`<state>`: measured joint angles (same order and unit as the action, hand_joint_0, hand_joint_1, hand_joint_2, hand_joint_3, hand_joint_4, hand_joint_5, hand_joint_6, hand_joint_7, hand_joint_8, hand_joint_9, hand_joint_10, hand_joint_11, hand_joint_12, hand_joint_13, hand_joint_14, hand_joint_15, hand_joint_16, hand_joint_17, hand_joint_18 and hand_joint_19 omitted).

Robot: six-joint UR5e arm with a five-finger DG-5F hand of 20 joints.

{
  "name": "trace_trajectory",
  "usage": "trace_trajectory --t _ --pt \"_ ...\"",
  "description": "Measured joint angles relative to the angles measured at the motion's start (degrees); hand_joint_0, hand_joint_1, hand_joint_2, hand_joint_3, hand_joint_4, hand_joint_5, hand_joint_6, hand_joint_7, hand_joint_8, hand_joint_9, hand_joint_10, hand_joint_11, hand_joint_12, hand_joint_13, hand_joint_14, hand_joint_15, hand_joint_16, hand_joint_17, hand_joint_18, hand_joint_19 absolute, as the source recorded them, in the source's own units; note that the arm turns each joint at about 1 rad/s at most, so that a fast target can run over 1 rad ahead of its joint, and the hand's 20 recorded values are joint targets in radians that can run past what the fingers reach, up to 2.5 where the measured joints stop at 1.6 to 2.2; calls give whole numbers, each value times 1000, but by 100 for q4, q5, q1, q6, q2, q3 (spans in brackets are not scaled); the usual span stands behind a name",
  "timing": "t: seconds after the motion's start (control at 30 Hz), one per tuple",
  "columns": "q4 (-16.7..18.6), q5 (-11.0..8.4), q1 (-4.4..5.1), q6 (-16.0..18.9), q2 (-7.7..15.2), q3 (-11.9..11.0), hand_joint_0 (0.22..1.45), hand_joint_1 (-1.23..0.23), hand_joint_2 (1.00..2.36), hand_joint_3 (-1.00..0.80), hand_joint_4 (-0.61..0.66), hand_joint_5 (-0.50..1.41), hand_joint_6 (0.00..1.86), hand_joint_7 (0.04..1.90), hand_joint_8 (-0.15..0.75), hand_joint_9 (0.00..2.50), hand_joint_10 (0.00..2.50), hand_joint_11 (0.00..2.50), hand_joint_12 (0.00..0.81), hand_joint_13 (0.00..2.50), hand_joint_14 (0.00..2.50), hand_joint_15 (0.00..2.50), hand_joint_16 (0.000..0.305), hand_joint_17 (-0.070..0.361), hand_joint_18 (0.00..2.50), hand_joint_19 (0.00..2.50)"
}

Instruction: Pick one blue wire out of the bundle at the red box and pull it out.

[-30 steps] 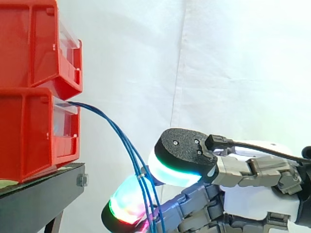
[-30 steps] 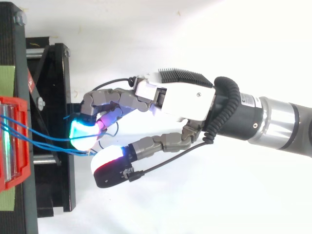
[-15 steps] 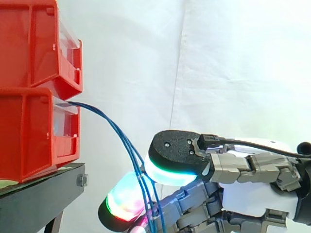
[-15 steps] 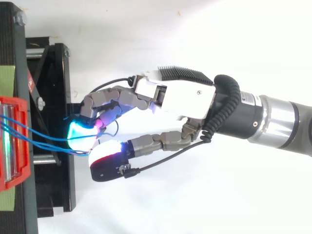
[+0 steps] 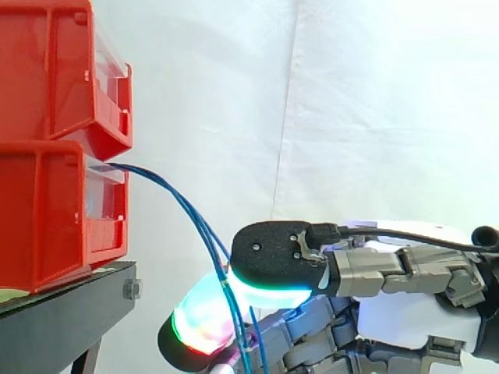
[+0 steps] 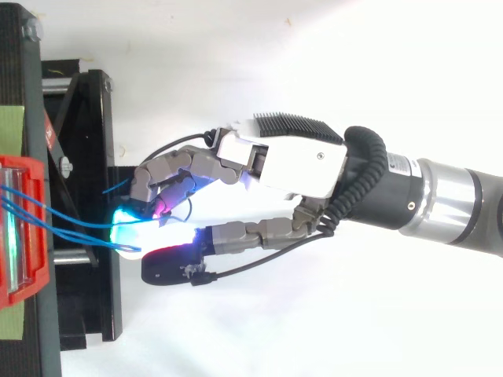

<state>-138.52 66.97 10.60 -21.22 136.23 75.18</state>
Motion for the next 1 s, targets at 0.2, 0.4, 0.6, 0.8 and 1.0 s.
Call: trace_trajectory --t 0.2,0.4,0.6,0.8,1.0 --pt "-8 3 2 5 -4 -5 605 -644 1020 -24 237 -212 926 902 405 753 12 496 485 637 8 233 68 153 734 360" --pt "-83 1 12 74 -10 -92 602 -641 1020 -30 254 -212 928 888 405 753 12 504 483 641 9 237 68 152 734 369" --pt "-183 0 18 154 -17 -128 599 -639 1021 -30 254 -212 928 889 404 754 13 500 483 640 9 240 68 152 733 370" --pt "-298 4 23 220 -60 -163 597 -636 1021 -32 263 -212 928 891 405 752 14 495 484 639 9 240 68 153 734 368" --pt "-465 1 28 251 -158 -167 594 -636 1022 -35 277 -210 931 911 406 771 14 562 484 637 8 238 68 152 731 371"
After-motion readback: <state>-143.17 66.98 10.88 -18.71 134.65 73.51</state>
